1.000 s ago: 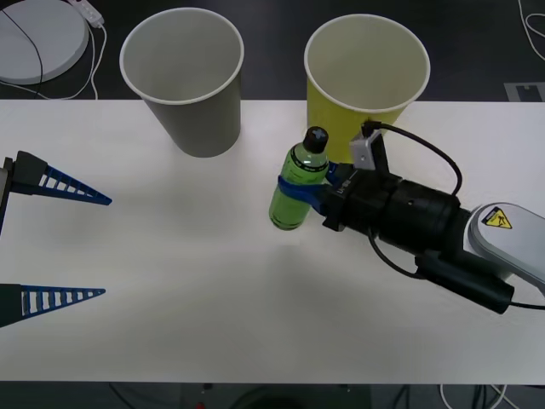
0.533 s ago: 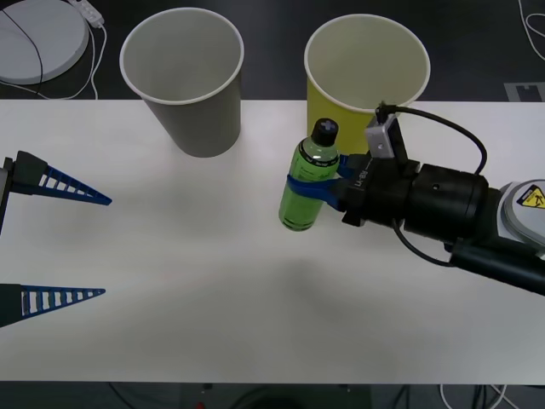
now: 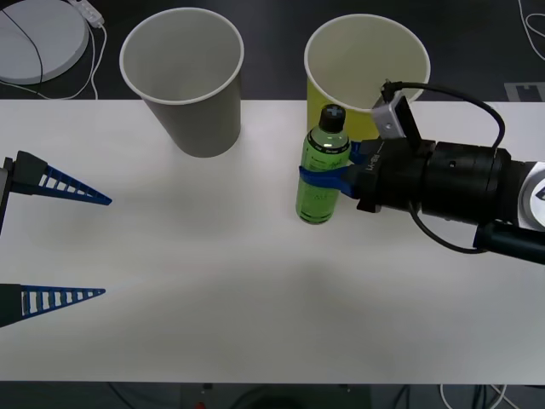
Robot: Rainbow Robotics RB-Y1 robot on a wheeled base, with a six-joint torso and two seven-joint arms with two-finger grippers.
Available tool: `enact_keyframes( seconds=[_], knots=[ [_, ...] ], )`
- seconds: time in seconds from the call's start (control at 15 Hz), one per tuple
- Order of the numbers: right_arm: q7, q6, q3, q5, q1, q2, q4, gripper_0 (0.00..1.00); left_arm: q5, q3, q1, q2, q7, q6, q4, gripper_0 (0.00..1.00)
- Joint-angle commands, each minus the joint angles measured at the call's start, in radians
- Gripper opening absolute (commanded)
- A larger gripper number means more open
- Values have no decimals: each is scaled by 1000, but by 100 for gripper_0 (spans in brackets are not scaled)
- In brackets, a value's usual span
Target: Put the can into the green bin and the plastic bottle into the gray bin
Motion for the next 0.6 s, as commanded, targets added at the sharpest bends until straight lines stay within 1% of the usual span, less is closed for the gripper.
enact_keyframes(
  seconds=[0.07, 0.13, 0.27, 0.4, 0.47, 0.6],
  knots=[
    [-161, -9, -14, 138, 0, -7, -49, 0, 0, 0, 0, 0, 0, 0, 0, 100],
    [-220, -35, -28, 179, 2, -7, -67, 0, 0, 0, 0, 0, 0, 0, 0, 100],
    [-362, -101, -81, 293, 26, -7, -134, 0, 0, 0, 0, 0, 0, 0, 0, 100],
    [-468, -158, -115, 373, 35, -7, -187, 0, 0, 0, 0, 0, 0, 0, 0, 100],
    [-511, -188, -131, 400, 35, -3, -204, 0, 0, 0, 0, 0, 0, 0, 0, 100],
    [-512, -262, -183, 405, 32, 28, -210, 0, 0, 0, 0, 0, 0, 0, 0, 100]
  ],
)
